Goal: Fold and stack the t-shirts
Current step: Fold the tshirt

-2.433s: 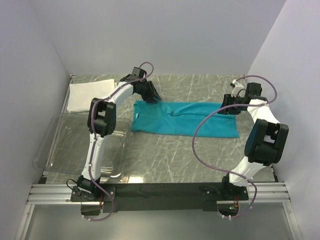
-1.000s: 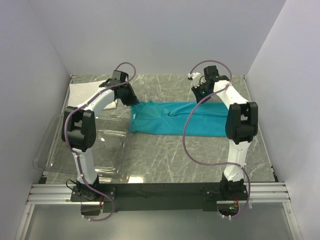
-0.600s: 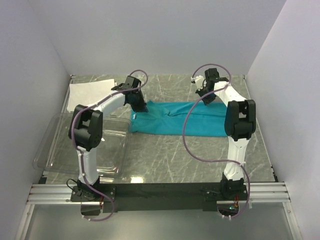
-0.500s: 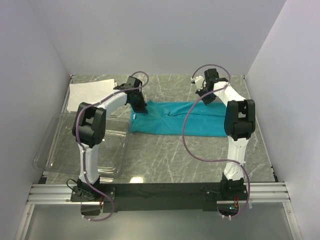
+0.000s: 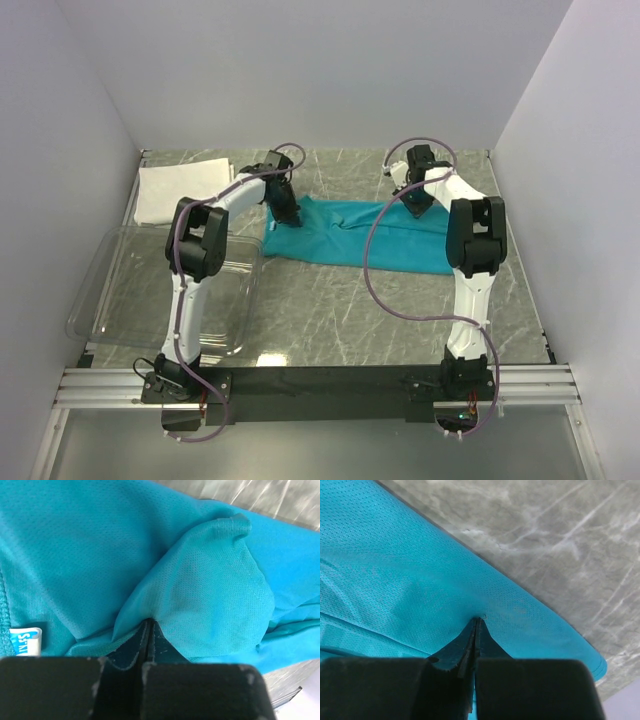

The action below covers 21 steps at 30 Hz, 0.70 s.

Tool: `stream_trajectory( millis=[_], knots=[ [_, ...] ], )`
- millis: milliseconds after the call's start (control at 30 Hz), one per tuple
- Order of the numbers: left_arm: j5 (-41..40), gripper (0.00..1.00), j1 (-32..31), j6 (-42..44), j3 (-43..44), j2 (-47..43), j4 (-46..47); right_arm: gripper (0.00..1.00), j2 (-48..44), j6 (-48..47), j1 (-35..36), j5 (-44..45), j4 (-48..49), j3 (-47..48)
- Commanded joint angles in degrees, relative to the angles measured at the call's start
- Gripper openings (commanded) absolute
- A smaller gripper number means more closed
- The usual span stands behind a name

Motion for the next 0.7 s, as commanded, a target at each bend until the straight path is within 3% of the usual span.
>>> stream_trajectory(
  millis=[0,300,667],
  knots=[
    [-2.3,0.0,-0.3,1.5,4.6,4.0,-2.2,0.0,0.3,0.8,-1.1,2.7,0.0,-1.0],
    [-1.4,0.01,-0.3,-1.5,22.6,14.5,-3.5,0.0,-5.0,4.3,-4.2,3.1,-1.4,-10.2],
    [3.5,0.03,-0.3,-8.2,29.4,18.9,7.0,0.0,-19.4,9.6,-5.2,2.5,2.7,-30.4]
  ],
)
